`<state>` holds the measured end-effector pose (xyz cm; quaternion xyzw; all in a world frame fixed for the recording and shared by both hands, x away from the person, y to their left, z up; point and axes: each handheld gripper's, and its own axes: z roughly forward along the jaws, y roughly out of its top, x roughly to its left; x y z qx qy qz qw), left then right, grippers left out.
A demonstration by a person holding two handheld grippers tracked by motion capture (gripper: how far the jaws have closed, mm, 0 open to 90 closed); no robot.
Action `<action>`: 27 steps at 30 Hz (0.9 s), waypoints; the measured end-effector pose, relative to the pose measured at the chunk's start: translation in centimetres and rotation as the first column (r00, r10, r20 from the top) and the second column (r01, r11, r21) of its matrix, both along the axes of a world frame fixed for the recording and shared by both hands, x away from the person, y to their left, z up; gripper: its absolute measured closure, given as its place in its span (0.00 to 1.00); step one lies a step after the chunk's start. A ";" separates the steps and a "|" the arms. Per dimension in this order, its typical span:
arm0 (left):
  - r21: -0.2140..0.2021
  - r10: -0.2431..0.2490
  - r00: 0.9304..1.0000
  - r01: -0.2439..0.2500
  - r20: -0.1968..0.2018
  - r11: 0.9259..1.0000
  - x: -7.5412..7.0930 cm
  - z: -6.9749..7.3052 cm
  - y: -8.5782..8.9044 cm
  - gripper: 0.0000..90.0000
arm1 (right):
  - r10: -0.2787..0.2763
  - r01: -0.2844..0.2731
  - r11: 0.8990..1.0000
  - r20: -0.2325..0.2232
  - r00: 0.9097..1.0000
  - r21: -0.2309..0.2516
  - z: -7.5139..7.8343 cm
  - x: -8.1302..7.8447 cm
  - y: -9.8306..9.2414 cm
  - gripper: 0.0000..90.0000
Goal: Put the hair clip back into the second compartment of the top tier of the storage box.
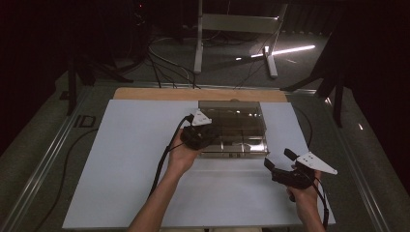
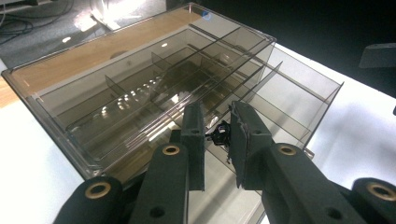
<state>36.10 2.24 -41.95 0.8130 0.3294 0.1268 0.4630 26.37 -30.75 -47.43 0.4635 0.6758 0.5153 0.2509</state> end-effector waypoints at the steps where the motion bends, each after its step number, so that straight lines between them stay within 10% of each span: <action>1: -0.001 -0.002 1.000 0.002 0.000 1.000 0.0 0.0 -0.1 0.86 | 0.000 0.000 1.000 0.000 1.000 0.000 0.0 0.0 0.0 0.09; 27: 0.003 -0.035 0.999 0.035 -0.007 0.999 -0.2 -0.5 -2.0 0.86 | 0.000 0.000 1.000 0.001 1.000 -0.002 0.0 0.0 0.0 0.09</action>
